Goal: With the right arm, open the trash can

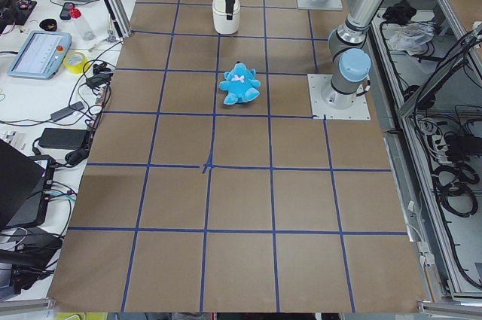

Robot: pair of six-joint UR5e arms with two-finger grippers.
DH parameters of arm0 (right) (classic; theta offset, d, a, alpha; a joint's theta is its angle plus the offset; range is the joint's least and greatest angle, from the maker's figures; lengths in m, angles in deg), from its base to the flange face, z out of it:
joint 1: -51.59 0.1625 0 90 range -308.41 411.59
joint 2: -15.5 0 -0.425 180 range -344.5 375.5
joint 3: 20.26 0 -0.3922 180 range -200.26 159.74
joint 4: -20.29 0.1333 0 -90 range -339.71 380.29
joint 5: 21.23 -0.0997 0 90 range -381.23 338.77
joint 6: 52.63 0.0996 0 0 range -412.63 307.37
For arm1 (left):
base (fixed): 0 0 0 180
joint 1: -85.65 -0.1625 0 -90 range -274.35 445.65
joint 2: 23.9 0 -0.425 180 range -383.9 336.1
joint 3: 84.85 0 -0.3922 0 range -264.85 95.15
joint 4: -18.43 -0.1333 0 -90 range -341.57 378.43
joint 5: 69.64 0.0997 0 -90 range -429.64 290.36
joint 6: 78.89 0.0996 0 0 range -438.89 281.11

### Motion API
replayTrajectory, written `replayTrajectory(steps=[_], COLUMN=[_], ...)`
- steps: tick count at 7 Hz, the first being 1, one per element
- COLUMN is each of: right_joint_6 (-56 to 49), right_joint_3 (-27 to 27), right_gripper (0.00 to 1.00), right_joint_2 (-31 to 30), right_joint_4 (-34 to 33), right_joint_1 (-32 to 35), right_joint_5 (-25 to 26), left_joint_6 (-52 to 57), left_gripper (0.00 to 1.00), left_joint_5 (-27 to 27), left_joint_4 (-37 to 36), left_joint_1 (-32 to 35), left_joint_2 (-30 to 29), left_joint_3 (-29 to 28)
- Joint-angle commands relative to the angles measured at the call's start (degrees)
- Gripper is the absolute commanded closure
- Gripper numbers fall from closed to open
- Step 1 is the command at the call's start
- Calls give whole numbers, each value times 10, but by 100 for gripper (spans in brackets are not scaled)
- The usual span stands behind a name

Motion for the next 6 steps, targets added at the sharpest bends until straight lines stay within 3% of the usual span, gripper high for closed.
replayTrajectory(steps=[1, 6], right_joint_6=[-4, -1], right_joint_3=[-5, -10], right_gripper=[0, 0], right_joint_2=[2, 1], right_joint_4=[-15, -16], right_joint_1=[7, 7], right_joint_5=[11, 11], left_joint_6=[0, 0], left_gripper=[0, 0], left_joint_5=[1, 0], left_joint_4=[0, 0], left_joint_1=[0, 0], left_joint_2=[0, 0], left_joint_3=[0, 0])
